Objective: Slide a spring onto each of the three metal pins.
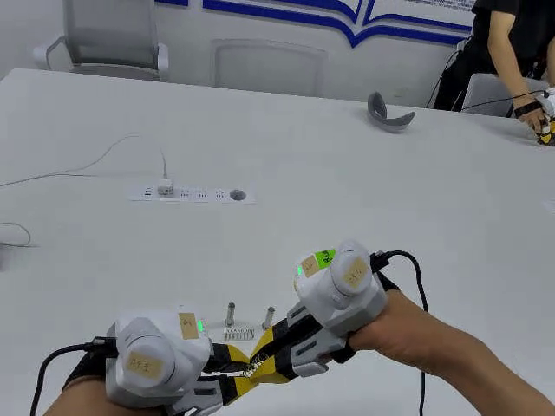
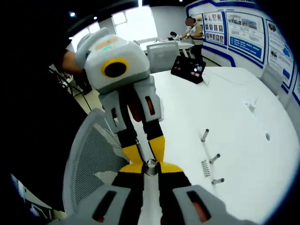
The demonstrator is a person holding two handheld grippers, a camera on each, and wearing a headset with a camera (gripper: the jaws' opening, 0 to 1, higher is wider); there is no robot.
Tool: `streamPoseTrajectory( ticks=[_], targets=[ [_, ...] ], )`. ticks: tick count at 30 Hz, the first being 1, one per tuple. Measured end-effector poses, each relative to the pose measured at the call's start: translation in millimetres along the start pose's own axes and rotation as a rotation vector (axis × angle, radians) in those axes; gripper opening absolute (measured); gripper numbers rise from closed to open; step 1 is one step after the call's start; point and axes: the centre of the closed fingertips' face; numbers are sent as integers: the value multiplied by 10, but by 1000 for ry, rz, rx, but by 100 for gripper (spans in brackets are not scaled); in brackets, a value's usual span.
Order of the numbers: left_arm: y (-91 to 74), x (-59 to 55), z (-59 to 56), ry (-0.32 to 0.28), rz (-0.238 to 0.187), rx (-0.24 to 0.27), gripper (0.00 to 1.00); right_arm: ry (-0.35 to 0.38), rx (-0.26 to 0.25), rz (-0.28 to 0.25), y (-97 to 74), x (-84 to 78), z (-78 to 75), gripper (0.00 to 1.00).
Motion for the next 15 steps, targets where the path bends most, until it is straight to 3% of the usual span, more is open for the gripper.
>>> streamPoseTrajectory(
  ticks=[6,9,12,15],
  targets=[
    [-3,-70,26,-62,-38,33,11,6,-17,-2,38,-11,-27,12],
    [-18,-141,37,-75,-25,53,15,9,-13,-8,54,-9,-22,12],
    [-65,-217,66,-140,-23,73,18,9,-11,-10,70,-5,-19,12],
    [-128,-284,123,-164,-21,101,22,10,-12,-10,81,-10,-32,12]
  ],
)
Point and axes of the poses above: the centre of the closed fingertips' face, and the gripper's own axes: y roughly forward along the fingers, z roughly to its left, x roughly out of its top, and after that the axes turned 6 degrees about x, right-handed
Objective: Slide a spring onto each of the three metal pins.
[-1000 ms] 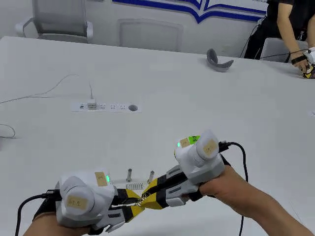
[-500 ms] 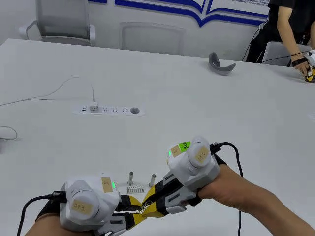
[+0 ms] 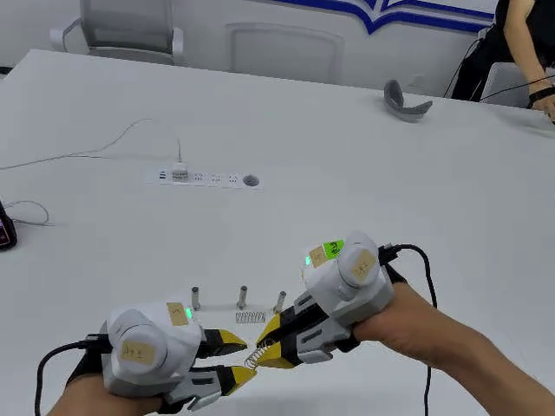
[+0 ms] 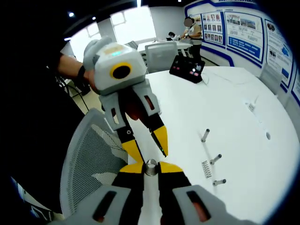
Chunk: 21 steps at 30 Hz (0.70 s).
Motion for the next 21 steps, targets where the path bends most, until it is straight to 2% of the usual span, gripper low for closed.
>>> streamPoseTrajectory(
  ticks=[11,21],
  targets=[
    [-173,-208,182,-61,18,87,28,-2,1,9,45,-46,-37,12],
    [-267,-408,342,-105,47,171,33,-6,-29,63,109,-171,-186,12]
  ],
)
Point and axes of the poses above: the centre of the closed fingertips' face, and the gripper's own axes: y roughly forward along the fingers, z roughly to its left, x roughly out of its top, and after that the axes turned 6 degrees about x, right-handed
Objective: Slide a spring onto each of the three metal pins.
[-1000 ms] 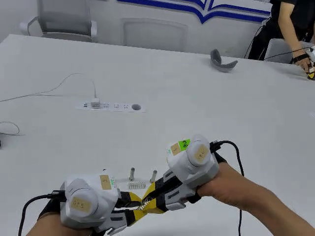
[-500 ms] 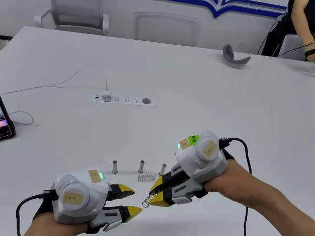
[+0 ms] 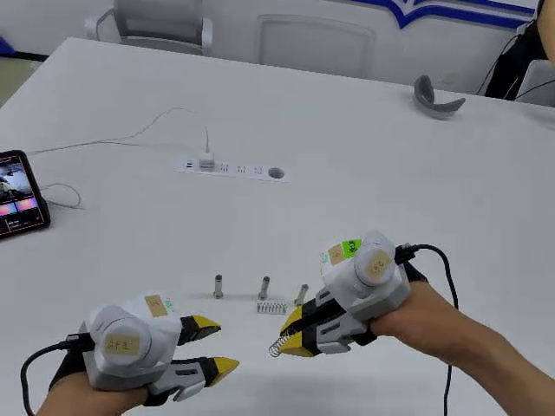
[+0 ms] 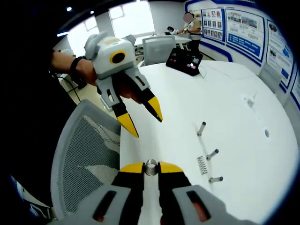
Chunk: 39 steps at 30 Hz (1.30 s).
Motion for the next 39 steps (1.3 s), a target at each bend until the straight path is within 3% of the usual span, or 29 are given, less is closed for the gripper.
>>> streamPoseTrajectory(
  ticks=[16,21,39],
  targets=[
    [-138,-280,350,-93,32,112,46,-14,-1,23,160,81,-296,12],
    [-178,-323,465,-124,29,147,50,-19,2,33,215,122,-391,12],
    [-295,-477,709,-221,28,218,63,-36,-36,71,360,246,-838,12]
  ],
)
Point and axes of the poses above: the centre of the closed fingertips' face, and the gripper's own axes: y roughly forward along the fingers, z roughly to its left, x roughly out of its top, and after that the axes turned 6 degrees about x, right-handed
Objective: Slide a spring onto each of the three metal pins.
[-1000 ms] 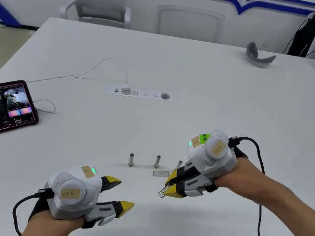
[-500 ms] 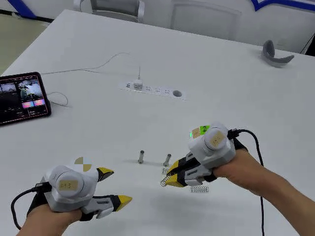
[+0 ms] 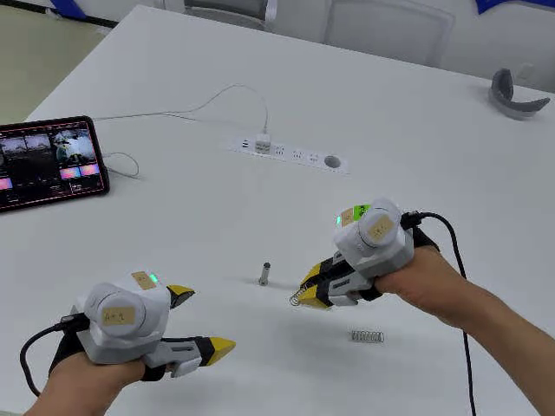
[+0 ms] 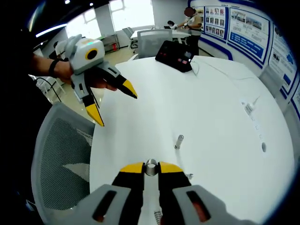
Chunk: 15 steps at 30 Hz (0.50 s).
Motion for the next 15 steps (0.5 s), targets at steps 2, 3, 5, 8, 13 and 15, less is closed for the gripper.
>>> streamPoseTrajectory(
  ticks=[2,3,5,8,13,15],
  targets=[
    [-12,-15,27,-8,4,6,65,-1,0,3,16,13,-41,12],
    [-16,-20,42,-12,4,7,65,-4,2,3,21,19,-54,12],
    [-33,-38,75,-24,6,15,66,-11,5,5,38,31,-99,12],
    [-73,-54,109,-39,1,23,67,-15,6,9,64,50,-166,12],
    [-117,-107,147,-57,5,33,68,-29,5,18,100,81,-273,12],
    [-119,-127,150,-62,8,35,69,-32,2,18,108,103,-321,12]
  ],
)
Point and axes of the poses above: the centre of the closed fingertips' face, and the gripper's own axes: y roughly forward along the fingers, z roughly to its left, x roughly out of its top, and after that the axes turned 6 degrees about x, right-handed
